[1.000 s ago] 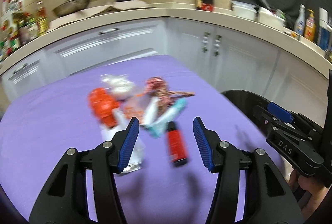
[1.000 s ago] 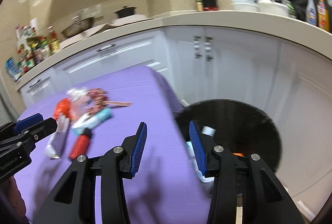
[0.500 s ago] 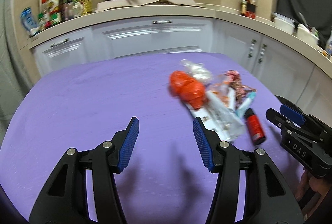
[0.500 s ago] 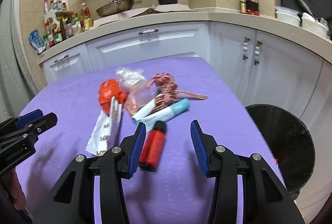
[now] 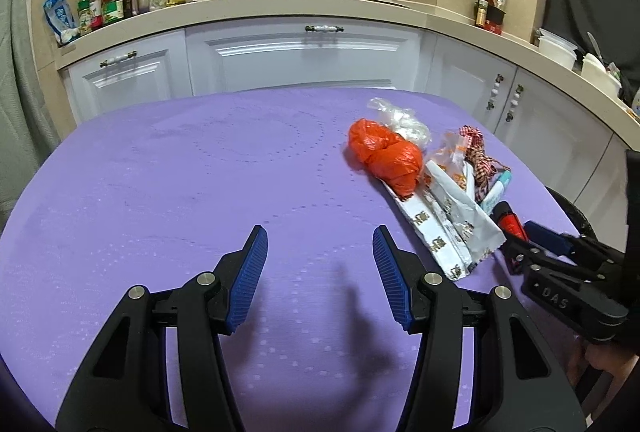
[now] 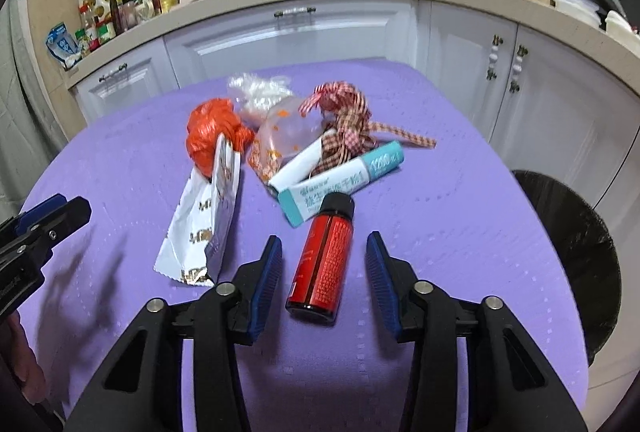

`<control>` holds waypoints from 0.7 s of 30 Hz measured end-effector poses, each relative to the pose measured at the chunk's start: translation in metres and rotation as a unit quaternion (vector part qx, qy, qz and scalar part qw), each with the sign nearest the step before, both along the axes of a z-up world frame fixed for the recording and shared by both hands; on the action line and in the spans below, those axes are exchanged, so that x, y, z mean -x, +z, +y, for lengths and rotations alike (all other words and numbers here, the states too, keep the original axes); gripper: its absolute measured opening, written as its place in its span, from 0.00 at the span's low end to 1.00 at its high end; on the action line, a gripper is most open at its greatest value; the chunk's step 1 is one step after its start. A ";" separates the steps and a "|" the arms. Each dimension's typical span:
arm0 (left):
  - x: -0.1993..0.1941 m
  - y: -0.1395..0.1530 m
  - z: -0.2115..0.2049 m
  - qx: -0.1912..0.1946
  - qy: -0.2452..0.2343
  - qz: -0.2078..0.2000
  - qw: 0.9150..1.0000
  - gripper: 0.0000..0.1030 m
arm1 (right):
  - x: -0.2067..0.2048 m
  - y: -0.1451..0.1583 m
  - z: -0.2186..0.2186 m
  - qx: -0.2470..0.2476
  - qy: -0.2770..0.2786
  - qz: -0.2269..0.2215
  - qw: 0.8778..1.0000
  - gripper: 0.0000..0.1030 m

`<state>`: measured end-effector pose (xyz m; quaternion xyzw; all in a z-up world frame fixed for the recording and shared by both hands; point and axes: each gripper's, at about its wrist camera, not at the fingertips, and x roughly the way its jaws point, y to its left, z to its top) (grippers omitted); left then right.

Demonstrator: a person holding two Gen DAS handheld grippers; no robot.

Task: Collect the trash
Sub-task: 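Move the right gripper back to the table and grasp the red bottle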

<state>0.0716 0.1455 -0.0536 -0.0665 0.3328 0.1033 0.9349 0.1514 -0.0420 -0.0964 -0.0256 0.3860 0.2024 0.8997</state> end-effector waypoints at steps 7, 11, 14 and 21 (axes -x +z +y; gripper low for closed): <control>-0.003 -0.002 -0.008 0.004 -0.010 0.000 1.000 0.52 | 0.001 -0.002 -0.004 -0.008 -0.001 0.004 1.000 0.24; -0.004 0.000 -0.017 0.004 -0.018 -0.002 1.000 0.52 | 0.003 -0.001 -0.007 -0.010 -0.003 -0.002 1.000 0.24; -0.006 0.001 -0.027 0.004 -0.028 -0.004 1.000 0.52 | 0.004 0.000 -0.014 -0.013 -0.007 -0.007 1.000 0.24; -0.016 0.004 -0.060 -0.001 -0.060 -0.007 0.998 0.52 | 0.006 0.004 -0.040 -0.019 -0.024 -0.020 0.999 0.24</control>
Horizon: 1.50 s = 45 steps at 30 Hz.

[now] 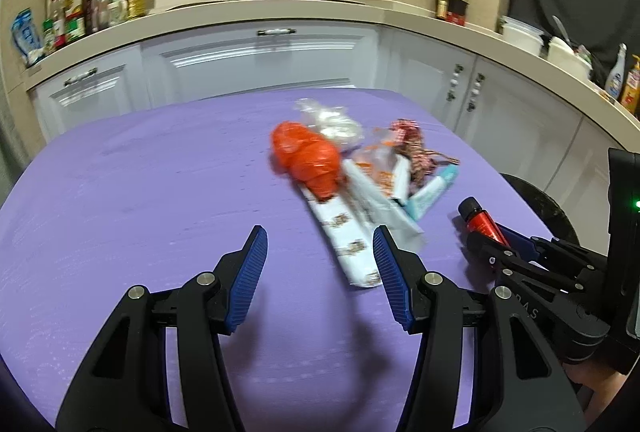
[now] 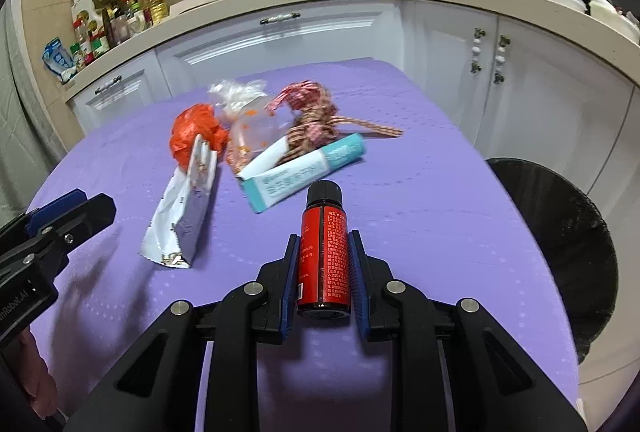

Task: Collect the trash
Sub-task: 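Grasp the white printed wrapper with the left gripper while the right holds the red bottle, then carry the red bottle and white wrapper over the bin and release both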

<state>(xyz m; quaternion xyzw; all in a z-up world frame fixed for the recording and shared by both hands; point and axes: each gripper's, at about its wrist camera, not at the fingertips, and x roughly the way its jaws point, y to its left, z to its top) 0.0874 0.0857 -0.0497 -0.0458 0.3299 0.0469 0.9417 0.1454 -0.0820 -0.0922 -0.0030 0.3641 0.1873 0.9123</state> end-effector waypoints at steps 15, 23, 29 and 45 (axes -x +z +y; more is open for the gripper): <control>-0.038 -0.021 -0.051 -0.017 -0.029 0.039 0.999 0.52 | -0.004 0.000 -0.052 -0.018 -0.030 -0.011 0.999 0.24; -0.055 -0.033 -0.046 0.011 -0.024 0.075 0.997 0.22 | -0.007 -0.004 -0.065 -0.025 -0.037 -0.007 0.999 0.24; -0.048 -0.030 -0.042 0.011 -0.019 0.066 0.998 0.15 | -0.007 -0.004 -0.067 -0.028 -0.037 -0.007 0.999 0.24; -0.011 -0.009 -0.049 -0.002 -0.046 0.030 0.998 0.02 | 0.005 0.009 -0.077 -0.031 -0.051 -0.028 0.998 0.24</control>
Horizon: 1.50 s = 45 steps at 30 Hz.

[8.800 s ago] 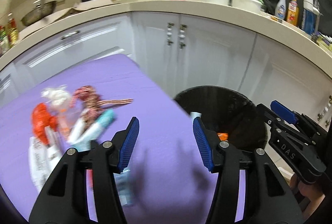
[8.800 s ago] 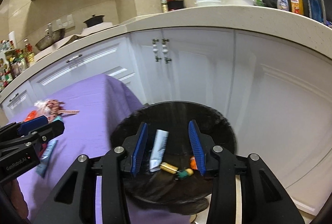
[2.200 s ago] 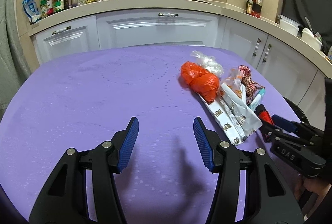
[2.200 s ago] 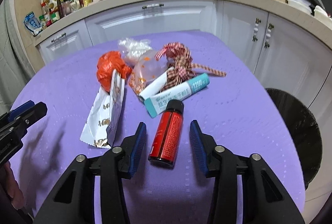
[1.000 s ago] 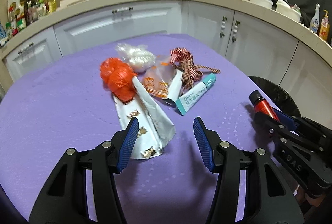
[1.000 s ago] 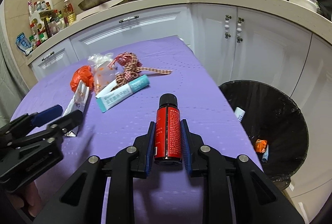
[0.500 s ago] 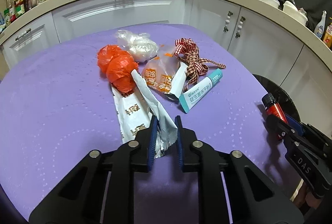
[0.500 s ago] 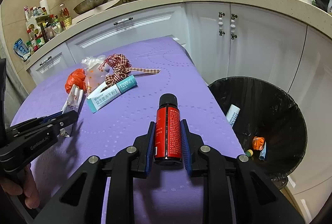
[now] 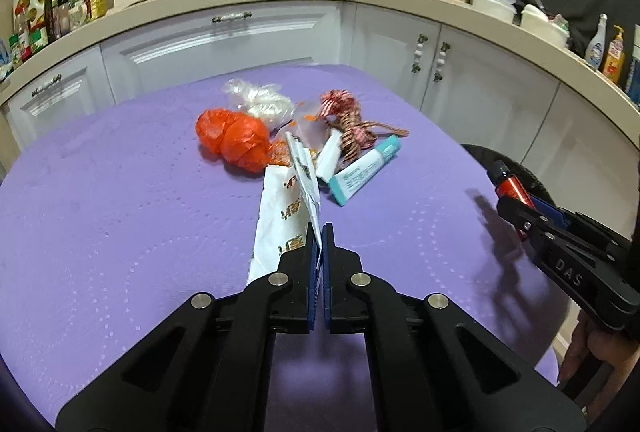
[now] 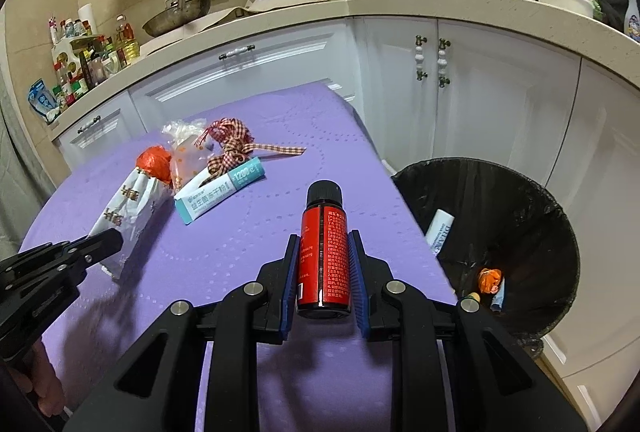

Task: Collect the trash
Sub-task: 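Carry the red bottle and white wrapper over the bin and release both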

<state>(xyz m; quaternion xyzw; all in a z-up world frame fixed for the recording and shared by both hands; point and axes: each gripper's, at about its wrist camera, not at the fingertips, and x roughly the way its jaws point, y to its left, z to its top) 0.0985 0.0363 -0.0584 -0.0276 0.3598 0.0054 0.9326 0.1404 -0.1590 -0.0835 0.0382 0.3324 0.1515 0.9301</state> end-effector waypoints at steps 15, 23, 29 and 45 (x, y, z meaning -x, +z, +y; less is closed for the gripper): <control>-0.007 0.021 -0.057 -0.001 -0.075 -0.037 0.997 0.02 | 0.000 0.010 -0.055 -0.002 -0.069 -0.019 0.997 0.24; -0.030 0.019 -0.103 -0.006 -0.129 -0.035 0.991 0.02 | -0.005 0.013 -0.090 0.005 -0.111 -0.027 0.993 0.24; -0.050 0.017 -0.138 -0.010 -0.159 -0.038 0.986 0.02 | -0.012 0.010 -0.113 0.007 -0.134 -0.029 0.991 0.24; -0.096 -0.006 -0.203 -0.035 -0.211 -0.026 0.977 0.02 | -0.039 -0.016 -0.146 0.004 -0.160 -0.009 0.987 0.24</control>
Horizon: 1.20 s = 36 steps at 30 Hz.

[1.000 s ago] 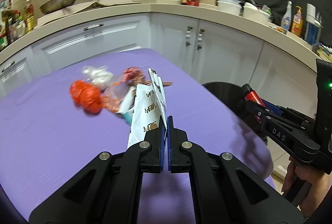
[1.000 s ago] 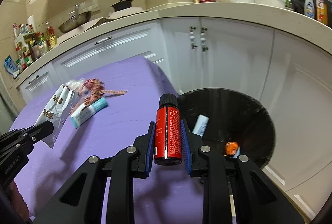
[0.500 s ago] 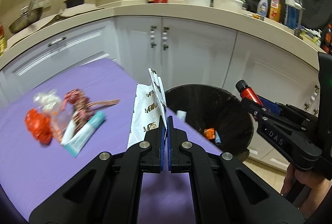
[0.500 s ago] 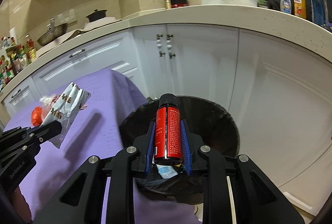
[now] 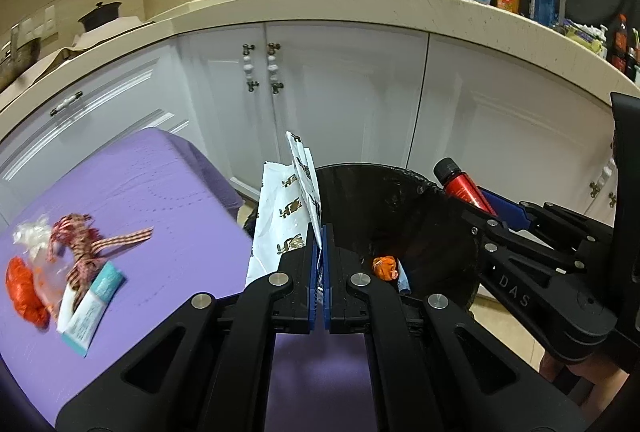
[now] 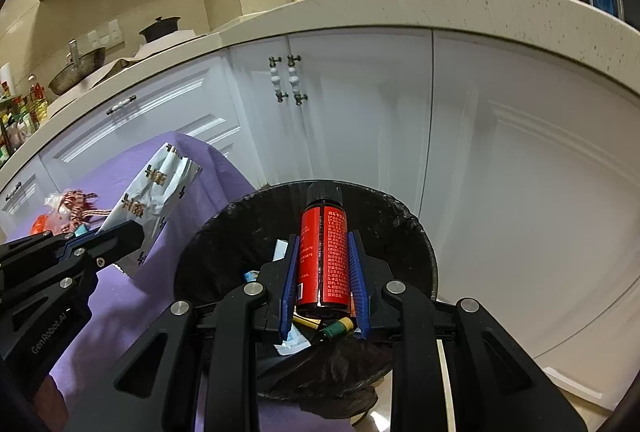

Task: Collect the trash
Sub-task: 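Carry the red bottle and white wrapper over the bin and release both, then move the right gripper back to the table and grasp the teal tube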

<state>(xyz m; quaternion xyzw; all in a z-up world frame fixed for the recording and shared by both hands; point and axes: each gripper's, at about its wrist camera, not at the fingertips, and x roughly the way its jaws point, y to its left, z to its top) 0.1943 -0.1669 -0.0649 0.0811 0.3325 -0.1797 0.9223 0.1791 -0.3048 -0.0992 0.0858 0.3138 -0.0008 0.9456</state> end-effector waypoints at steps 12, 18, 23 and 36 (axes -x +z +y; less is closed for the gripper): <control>-0.017 -0.008 0.000 0.016 0.009 0.021 1.000 0.44 | -0.008 -0.004 -0.011 -0.005 -0.019 -0.006 1.000 0.40; -0.011 -0.002 0.010 0.020 0.017 0.016 1.000 0.48 | -0.004 0.006 -0.008 -0.006 -0.019 -0.013 1.000 0.44; 0.005 0.006 0.031 0.021 0.037 0.008 0.999 0.52 | -0.001 0.015 0.007 -0.005 -0.007 -0.020 1.000 0.50; 0.042 0.029 0.158 0.029 0.167 -0.005 0.986 0.52 | -0.003 0.030 0.112 -0.008 0.100 -0.026 0.995 0.54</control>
